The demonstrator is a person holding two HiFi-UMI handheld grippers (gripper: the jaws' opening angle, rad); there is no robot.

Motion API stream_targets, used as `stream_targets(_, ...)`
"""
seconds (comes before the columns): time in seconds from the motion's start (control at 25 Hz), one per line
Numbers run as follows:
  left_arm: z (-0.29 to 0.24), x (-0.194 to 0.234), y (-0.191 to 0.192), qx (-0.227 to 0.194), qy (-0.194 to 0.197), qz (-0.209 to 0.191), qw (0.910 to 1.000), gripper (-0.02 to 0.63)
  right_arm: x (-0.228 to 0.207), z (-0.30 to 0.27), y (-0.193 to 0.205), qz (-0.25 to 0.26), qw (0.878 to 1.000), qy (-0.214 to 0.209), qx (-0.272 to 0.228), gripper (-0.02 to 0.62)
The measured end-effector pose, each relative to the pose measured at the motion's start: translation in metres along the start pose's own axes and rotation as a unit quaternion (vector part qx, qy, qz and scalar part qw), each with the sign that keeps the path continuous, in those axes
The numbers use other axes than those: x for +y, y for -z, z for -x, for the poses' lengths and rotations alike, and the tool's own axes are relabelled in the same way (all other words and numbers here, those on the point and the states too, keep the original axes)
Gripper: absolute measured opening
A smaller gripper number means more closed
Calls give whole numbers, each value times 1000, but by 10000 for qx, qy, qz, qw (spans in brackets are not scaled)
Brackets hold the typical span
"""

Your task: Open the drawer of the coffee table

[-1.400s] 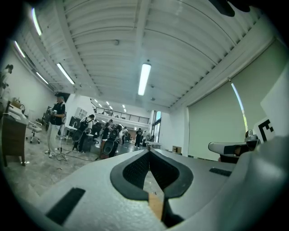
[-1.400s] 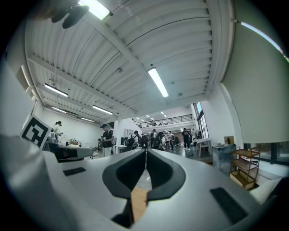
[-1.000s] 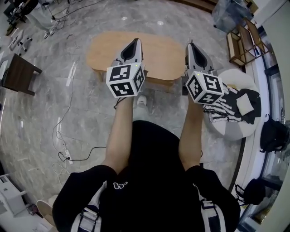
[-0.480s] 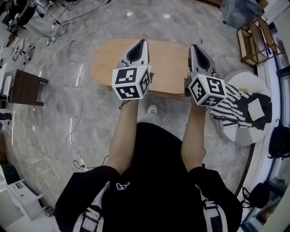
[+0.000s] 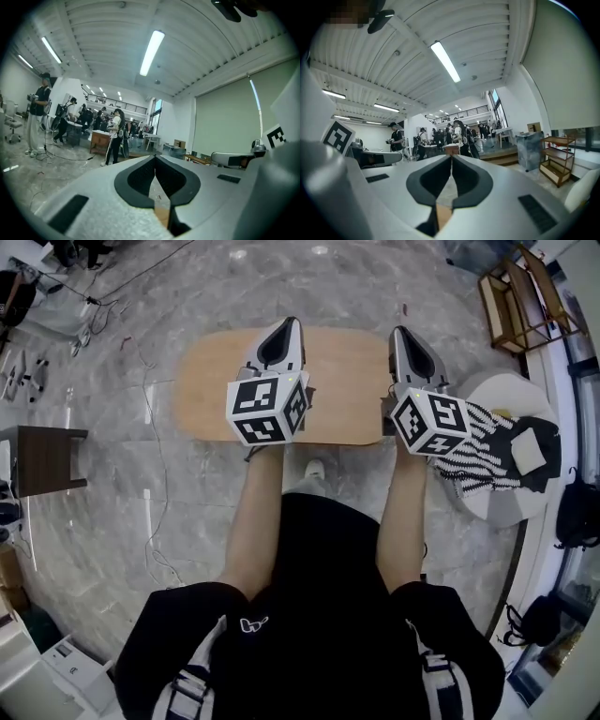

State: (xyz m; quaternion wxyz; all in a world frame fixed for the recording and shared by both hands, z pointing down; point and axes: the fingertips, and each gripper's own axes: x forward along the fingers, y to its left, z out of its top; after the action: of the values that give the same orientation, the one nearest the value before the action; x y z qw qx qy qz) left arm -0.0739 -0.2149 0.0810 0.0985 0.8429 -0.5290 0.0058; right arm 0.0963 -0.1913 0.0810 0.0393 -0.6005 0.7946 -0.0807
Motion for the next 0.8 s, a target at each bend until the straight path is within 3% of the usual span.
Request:
stream_targets(0.36, -37, 22, 3, 77, 133, 162, 9998, 10, 8, -47, 11, 128, 9997, -40, 219, 12)
stream_targets(0.8, -46, 30, 17, 133, -19, 348, 9993, 9, -10, -48, 18, 187, 9989, 27, 435, 12)
